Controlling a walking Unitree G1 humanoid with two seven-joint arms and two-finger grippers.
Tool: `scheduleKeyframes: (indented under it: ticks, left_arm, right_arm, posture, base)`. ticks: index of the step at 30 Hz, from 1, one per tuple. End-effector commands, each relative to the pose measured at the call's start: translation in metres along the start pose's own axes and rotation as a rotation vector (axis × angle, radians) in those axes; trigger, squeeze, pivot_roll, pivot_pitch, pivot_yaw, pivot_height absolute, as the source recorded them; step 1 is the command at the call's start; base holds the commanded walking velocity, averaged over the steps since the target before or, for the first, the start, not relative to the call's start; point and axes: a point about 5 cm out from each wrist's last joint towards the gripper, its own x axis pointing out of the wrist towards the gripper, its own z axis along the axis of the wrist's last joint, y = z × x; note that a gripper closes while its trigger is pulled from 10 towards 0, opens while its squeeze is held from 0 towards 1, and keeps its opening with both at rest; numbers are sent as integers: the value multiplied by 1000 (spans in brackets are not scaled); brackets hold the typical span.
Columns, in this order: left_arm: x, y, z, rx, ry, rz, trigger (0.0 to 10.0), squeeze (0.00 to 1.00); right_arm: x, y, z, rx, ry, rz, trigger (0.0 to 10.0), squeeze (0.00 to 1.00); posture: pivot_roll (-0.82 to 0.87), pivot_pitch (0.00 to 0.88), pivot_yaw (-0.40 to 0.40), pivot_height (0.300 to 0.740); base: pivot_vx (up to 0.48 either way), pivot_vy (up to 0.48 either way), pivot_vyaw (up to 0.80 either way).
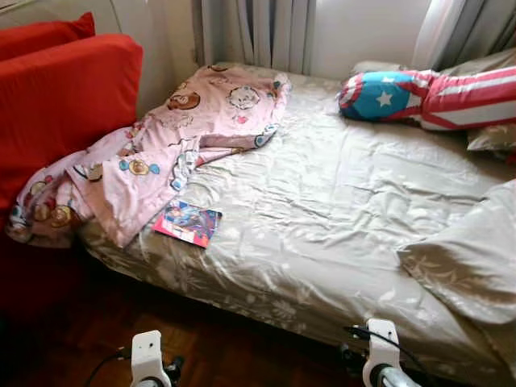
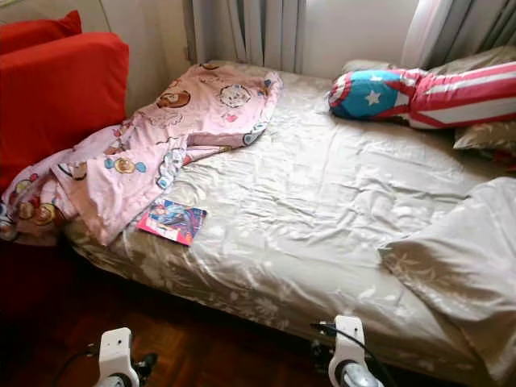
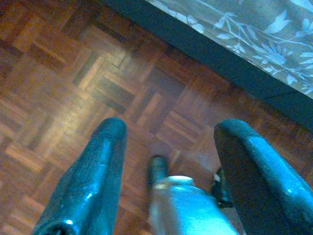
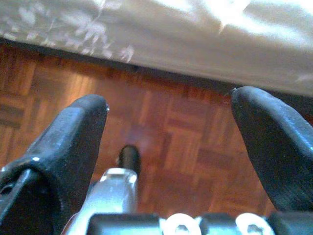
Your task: Clean up the room
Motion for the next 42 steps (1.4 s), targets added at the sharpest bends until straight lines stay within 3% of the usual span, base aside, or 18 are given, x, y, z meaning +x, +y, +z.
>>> scheduleKeyframes:
  ticks: [1,5,11,21,31,37,42]
  left_arm:
    - [-2,6,-8,11,31,16,10000,0]
    - [-2,7,-8,11,31,17,10000,0]
    - [-2,7,-8,13,31,15,10000,0]
    - [-3,9,-8,26,33,11,10000,0]
    - [-3,10,-10,32,35,7,10000,0]
    - [-3,10,-11,33,36,4,10000,0]
    - [-4,9,-11,33,39,4,10000,0]
  right_arm:
    - [1,6,0,18,-4,15,10000,0]
    - [1,7,-1,17,-2,14,10000,0]
    - [-1,10,11,104,-156,46,10000,0]
    - [-4,14,22,37,-282,110,10000,0]
    - [-3,14,14,76,-235,91,10000,0]
    - [0,8,-4,-18,-21,21,10000,0]
    - [0,6,-9,-14,30,-14,10000,0]
  posture:
    - [-4,83,-45,740]
    - [-4,82,-45,740]
    - [-5,78,-39,740]
    - [-25,57,-33,740]
    - [-28,39,-26,740]
    - [-26,29,-28,740]
    - [-21,29,-29,740]
  base:
    - [0,-270,0]
    - [0,-272,0]
    - [0,-269,0]
    - [0,-266,0]
    - [0,-261,0]
    - [0,-168,0]
    - [0,0,0]
